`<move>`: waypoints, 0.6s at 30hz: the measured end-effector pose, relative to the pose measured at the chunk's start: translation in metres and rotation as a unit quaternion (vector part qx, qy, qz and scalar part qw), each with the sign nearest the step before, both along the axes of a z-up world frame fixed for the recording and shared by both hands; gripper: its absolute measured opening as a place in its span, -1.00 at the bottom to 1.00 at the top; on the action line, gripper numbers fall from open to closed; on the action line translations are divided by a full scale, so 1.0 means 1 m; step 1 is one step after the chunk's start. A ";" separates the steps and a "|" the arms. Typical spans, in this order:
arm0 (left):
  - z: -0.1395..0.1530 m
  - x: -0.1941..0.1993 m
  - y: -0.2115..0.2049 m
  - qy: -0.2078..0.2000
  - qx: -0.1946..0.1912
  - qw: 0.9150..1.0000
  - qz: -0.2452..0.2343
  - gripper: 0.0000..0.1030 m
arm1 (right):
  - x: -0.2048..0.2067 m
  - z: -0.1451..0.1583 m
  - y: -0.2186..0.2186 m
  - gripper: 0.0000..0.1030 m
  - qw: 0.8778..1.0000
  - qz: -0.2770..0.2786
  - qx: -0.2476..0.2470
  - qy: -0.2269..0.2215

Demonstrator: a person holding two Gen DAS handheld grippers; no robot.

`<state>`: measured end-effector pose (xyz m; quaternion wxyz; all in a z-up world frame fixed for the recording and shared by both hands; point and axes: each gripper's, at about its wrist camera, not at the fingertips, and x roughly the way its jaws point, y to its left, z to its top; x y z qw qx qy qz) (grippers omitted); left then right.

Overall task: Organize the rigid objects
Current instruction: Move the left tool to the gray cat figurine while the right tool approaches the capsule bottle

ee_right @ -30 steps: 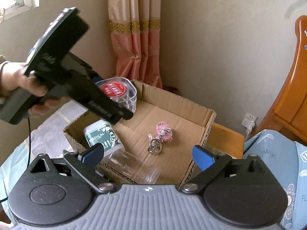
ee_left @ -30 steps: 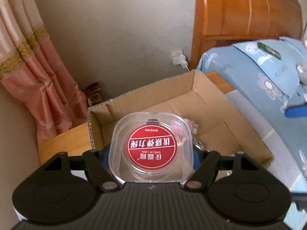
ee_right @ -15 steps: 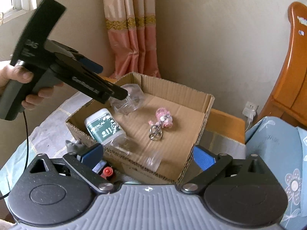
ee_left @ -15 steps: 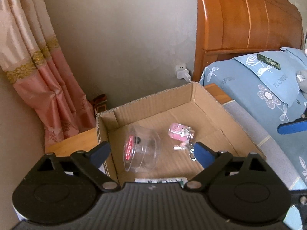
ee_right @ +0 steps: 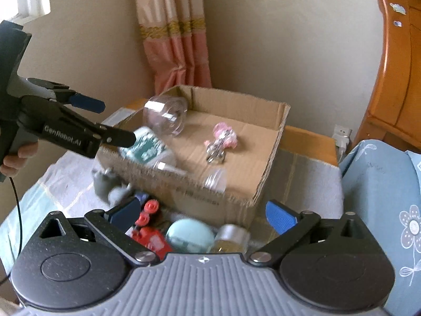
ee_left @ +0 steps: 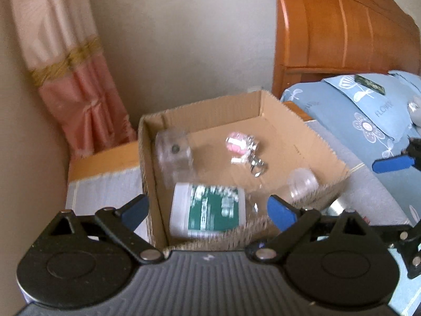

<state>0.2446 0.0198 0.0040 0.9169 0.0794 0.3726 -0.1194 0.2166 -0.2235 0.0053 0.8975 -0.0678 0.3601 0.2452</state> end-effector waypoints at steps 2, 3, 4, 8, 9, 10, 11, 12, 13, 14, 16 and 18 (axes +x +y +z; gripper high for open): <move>-0.008 -0.009 0.005 0.004 -0.016 1.000 0.016 0.87 | -0.002 -0.011 0.000 1.00 1.000 0.008 0.004 0.012; -0.011 -0.013 0.008 0.006 -0.024 0.999 0.023 0.87 | -0.002 -0.018 -0.001 1.00 1.000 0.011 0.006 0.022; -0.015 -0.017 0.011 0.007 -0.030 0.999 0.031 0.87 | -0.001 -0.024 -0.002 1.00 1.000 0.010 0.005 0.028; -0.029 -0.029 0.019 0.009 -0.045 0.997 0.056 0.87 | 0.000 -0.040 -0.003 1.00 0.998 0.008 0.006 0.054; -0.032 -0.031 0.021 0.007 -0.045 0.997 0.063 0.87 | -0.001 -0.043 -0.004 1.00 0.998 0.013 0.013 0.064; -0.035 -0.032 0.022 0.008 -0.045 0.997 0.068 0.87 | -0.004 -0.046 -0.005 1.00 0.997 0.013 0.014 0.069; -0.039 -0.032 0.024 0.014 -0.049 0.996 0.072 0.87 | -0.007 -0.048 -0.005 1.00 0.998 0.012 0.010 0.069; -0.042 -0.032 0.026 0.019 -0.052 0.996 0.074 0.87 | -0.011 -0.049 -0.005 1.00 0.998 0.016 0.006 0.069; -0.044 -0.031 0.026 0.024 -0.053 0.995 0.076 0.87 | -0.015 -0.049 -0.006 1.00 0.997 0.019 0.004 0.074; -0.046 -0.032 0.026 0.026 -0.053 0.995 0.077 0.87 | -0.018 -0.050 -0.008 1.00 0.996 0.024 0.009 0.087; -0.048 -0.034 0.026 0.024 -0.047 0.996 0.078 0.87 | -0.026 -0.055 -0.010 1.00 0.991 0.042 0.029 0.121; -0.048 -0.034 0.025 0.019 -0.040 0.996 0.078 0.87 | -0.034 -0.056 -0.009 1.00 0.990 0.057 0.017 0.125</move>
